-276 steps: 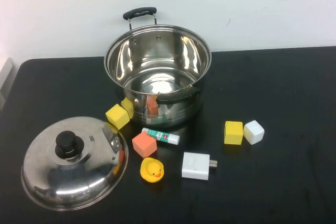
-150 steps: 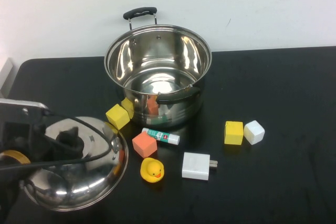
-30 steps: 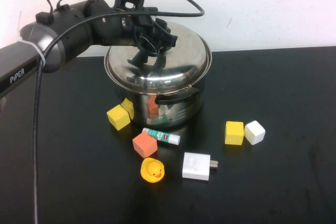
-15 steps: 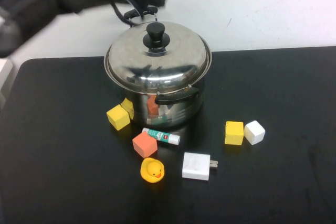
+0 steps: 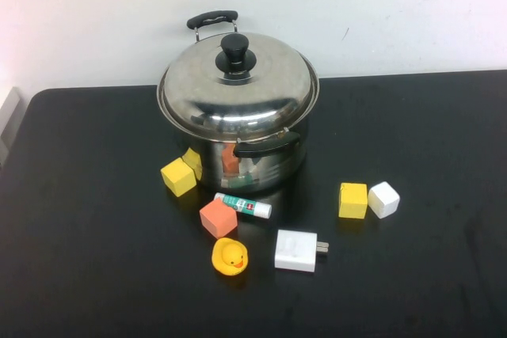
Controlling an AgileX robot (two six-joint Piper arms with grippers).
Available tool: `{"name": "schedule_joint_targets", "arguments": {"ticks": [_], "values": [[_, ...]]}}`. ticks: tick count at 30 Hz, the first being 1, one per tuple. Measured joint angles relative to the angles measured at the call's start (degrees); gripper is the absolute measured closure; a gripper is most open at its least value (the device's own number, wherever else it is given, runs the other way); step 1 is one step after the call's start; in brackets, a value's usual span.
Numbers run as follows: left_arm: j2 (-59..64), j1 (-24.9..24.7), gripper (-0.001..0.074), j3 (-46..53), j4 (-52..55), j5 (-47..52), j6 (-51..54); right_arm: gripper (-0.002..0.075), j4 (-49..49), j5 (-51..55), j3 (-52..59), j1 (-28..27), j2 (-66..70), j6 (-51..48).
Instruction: Cover the pot
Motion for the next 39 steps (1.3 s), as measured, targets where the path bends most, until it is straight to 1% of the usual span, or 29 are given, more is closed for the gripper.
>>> {"name": "schedule_joint_targets", "arguments": {"ticks": [4,9,16,22,26,29,34,39], "values": [[-8.4,0.0,0.0734,5.9,8.4,0.7,-7.0,0.0728,0.0,0.0,0.0,0.0,0.0,0.0],[-20.7,0.0,0.0735,19.4,14.2,-3.6,-11.8,0.0728,0.0,0.0,0.0,0.0,0.0,0.0],[-38.0,0.0,0.0735,40.2,15.2,-7.0,-15.8,0.0728,0.0,0.0,0.0,0.0,0.0,0.0],[-52.0,0.0,0.0735,59.5,15.3,-10.3,-22.4,0.0728,0.0,0.0,0.0,0.0,0.0,0.0],[-59.4,0.0,0.0735,72.6,15.3,-17.5,-24.2,0.0728,0.0,0.0,0.0,0.0,0.0,0.0],[-62.6,0.0,0.0736,80.1,15.3,-23.2,-24.3,0.0728,0.0,0.0,0.0,0.0,0.0,0.0],[-63.8,0.0,0.0736,87.1,15.2,-31.8,-28.9,0.0728,0.0,0.0,0.0,0.0,0.0,0.0],[-63.8,0.0,0.0736,87.5,15.2,-37.7,-30.8,0.0728,0.0,0.0,0.0,0.0,0.0,0.0]]}}
